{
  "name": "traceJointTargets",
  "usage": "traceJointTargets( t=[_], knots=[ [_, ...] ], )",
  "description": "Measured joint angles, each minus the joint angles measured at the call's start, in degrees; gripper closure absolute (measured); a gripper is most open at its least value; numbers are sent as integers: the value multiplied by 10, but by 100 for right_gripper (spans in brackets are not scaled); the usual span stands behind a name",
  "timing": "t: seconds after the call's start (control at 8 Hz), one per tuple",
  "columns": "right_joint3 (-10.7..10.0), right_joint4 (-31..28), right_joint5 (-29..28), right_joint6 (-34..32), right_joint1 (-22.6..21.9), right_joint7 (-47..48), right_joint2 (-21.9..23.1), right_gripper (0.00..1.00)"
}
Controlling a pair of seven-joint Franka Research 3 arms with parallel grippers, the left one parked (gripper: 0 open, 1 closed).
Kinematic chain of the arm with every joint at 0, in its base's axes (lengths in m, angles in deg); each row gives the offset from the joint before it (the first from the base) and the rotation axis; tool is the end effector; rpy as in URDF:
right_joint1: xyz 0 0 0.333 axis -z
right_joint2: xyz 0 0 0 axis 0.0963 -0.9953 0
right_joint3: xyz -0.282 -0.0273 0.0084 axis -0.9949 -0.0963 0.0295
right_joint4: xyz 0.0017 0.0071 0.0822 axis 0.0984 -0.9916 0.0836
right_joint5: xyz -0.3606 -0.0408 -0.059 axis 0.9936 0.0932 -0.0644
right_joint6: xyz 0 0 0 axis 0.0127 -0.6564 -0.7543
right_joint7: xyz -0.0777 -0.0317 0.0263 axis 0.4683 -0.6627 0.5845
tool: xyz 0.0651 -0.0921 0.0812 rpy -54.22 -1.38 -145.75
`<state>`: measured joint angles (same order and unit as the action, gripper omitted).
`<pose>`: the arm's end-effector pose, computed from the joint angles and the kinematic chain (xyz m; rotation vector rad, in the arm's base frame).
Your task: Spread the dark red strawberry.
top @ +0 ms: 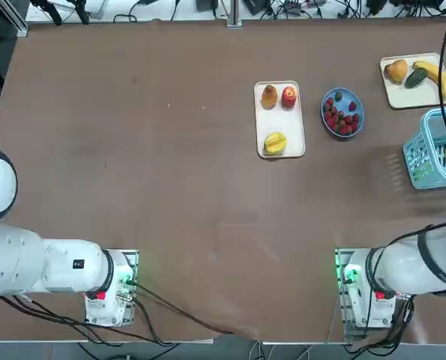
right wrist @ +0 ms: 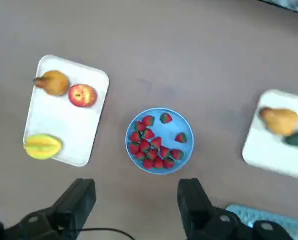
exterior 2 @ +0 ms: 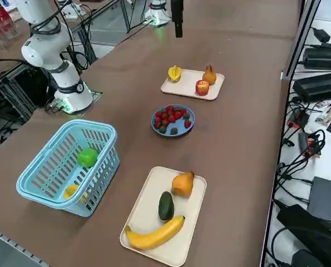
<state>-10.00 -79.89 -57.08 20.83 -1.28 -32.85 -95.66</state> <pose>0.5629 0.0264 0.5524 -3.0731 -0.3941 -0.0107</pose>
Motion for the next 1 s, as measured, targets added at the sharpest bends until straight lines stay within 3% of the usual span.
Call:
traceJointTargets(
  t=[0.25,0.62,1.0],
  knots=[
    [7,-29,16,-13,0,74,43,0],
    [14,-108,58,-15,0,96,110,0],
    [10,-125,61,-21,2,99,131,0]
  ],
)
